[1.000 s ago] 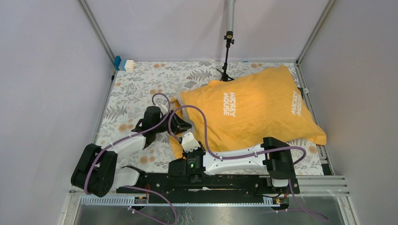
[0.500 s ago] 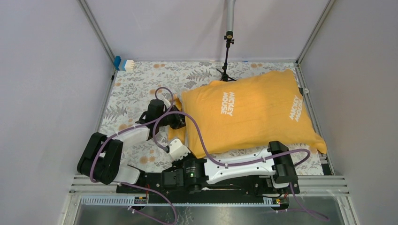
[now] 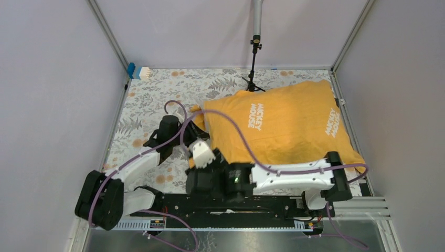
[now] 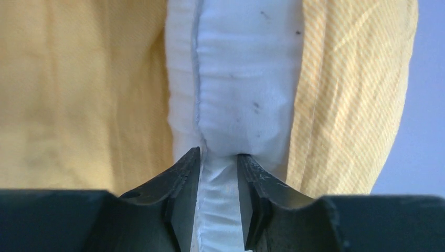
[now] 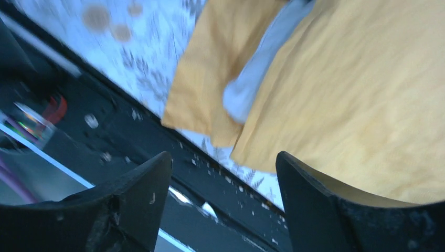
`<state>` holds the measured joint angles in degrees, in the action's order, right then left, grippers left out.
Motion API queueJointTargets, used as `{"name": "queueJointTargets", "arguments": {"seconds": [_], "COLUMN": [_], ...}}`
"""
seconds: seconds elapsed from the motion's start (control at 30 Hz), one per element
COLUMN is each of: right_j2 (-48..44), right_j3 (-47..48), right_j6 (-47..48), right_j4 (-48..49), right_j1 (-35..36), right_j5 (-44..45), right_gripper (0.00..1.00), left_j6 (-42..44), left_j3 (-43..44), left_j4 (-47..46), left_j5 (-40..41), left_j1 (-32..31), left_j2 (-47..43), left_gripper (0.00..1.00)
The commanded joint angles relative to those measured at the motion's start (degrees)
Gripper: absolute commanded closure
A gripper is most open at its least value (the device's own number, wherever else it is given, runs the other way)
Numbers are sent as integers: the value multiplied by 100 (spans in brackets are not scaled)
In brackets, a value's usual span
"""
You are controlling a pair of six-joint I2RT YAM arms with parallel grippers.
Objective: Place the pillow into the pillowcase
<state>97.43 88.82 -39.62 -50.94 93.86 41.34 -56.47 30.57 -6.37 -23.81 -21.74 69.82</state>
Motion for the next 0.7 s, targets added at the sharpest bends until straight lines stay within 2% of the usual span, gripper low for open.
{"name": "queueJointTargets", "arguments": {"seconds": [0.0, 0.13, 0.27, 0.4, 0.57, 0.67], "right_j2": [-633, -335, 469, 1723, 3360, 3787], "right_j3": [723, 1220, 2116, 3508, 5482, 5706], "right_j6": [779, 1386, 2145, 2916, 3307, 3299], "right_j4": [449, 593, 524, 66, -1054, -1348], "right_j1": [-969, -1864, -2242, -2397, -2600, -2728], "right_j5": [-55, -328, 24, 448, 1043, 1110], "right_gripper": [19, 13, 6, 1, 1, 0], "left_j6": [203, 106, 75, 57, 144, 183], "left_j3": [-131, -291, -570, -764, -798, -814], "left_j4": [954, 1576, 1557, 1324, 1302, 1335], "left_j5": [1171, 2010, 1803, 1378, 1188, 1158], "left_j1": [-6, 186, 727, 1056, 1259, 1318], "left_j2": [-813, -1384, -1512, -1384, -1366, -1470], "left_gripper": [66, 58, 51, 47, 44, 39]}}
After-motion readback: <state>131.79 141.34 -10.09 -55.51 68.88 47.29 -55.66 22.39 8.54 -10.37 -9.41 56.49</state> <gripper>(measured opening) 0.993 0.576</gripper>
